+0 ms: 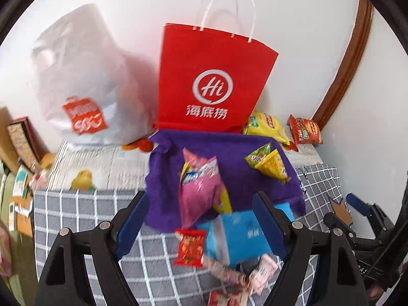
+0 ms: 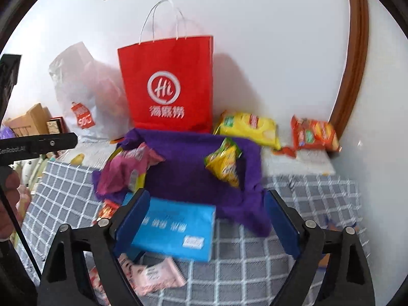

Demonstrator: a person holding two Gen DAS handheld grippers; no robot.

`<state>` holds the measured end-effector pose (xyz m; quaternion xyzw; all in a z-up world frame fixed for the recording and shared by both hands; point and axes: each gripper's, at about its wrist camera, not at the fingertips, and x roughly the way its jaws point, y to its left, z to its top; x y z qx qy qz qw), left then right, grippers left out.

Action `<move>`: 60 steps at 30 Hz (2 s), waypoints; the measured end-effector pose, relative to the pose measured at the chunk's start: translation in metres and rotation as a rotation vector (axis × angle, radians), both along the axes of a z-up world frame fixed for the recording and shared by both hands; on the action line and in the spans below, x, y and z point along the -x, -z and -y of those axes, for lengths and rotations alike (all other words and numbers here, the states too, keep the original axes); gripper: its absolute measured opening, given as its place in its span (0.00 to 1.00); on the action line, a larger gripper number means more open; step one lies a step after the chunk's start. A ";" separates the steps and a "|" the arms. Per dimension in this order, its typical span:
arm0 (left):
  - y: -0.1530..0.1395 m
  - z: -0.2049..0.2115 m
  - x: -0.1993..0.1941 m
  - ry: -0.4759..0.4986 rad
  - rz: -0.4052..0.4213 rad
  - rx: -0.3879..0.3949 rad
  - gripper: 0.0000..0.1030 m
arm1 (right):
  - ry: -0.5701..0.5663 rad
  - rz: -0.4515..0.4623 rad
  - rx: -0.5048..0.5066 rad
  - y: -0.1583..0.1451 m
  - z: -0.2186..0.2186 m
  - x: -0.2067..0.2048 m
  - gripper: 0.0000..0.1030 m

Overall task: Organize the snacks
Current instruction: 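Move both open tools back down toward the snack pile, then grasp the pale pink snack with the right tool while the left tool grasps the red-gold packet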

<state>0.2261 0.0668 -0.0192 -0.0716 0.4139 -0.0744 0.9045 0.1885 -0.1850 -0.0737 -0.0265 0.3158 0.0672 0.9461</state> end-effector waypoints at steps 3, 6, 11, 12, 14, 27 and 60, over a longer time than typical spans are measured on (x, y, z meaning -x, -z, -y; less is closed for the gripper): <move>0.010 -0.007 0.019 -0.020 -0.014 -0.002 0.79 | -0.026 -0.047 -0.036 0.015 -0.002 0.011 0.77; 0.023 -0.013 0.036 -0.031 -0.035 0.000 0.79 | -0.066 -0.085 -0.065 0.034 -0.007 0.023 0.71; 0.045 -0.022 0.056 -0.045 -0.066 0.000 0.79 | -0.119 -0.151 -0.042 0.075 -0.027 0.035 0.71; 0.048 -0.024 0.058 -0.046 -0.072 0.003 0.79 | -0.135 -0.170 -0.038 0.083 -0.031 0.036 0.73; 0.054 -0.029 0.062 -0.048 -0.082 0.006 0.79 | -0.162 -0.209 -0.031 0.097 -0.037 0.036 0.74; 0.081 -0.037 0.058 0.026 -0.127 0.022 0.79 | -0.172 -0.286 -0.031 0.155 -0.053 0.017 0.79; 0.098 -0.024 0.066 0.139 -0.173 0.031 0.78 | 0.000 -0.191 -0.009 0.140 -0.016 0.076 0.38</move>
